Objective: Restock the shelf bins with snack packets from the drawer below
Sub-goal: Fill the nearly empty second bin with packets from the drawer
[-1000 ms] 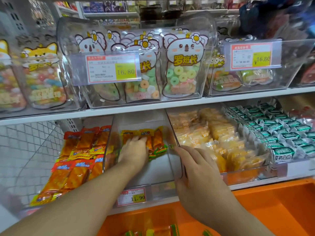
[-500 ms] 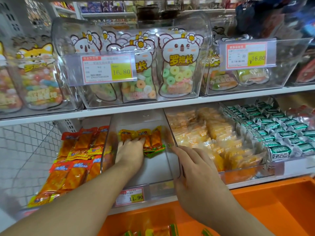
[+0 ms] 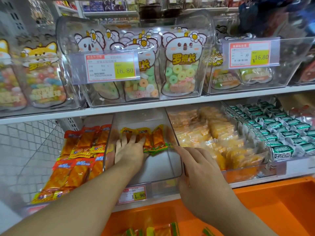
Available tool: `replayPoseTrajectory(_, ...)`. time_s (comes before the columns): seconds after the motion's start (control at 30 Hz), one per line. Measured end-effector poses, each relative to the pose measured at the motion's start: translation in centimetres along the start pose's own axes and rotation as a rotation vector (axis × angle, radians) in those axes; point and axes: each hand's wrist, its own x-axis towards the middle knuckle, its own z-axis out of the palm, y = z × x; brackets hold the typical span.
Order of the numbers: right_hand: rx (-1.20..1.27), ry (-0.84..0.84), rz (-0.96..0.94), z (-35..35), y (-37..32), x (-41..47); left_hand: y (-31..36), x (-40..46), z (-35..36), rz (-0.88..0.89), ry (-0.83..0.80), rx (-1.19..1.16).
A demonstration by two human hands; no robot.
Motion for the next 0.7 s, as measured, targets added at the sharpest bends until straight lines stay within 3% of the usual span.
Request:
replayPoseTrajectory(0.2,-0.024,-0.005,-0.004,0.1,0.2,0.0,0.1,-0.1,0.2,-0.008,-0.095,0.024)
replayPoseTrajectory(0.5,-0.015,-0.015,-0.009,0.1,0.2,0.0,1.8,0.6,-0.2,0.154,0.034,-0.092)
replayPoseTrajectory(0.7,-0.01,-0.01,-0.002,0.2,0.3,0.1,3.1,1.9,-0.1,0.204,-0.054,-0.068)
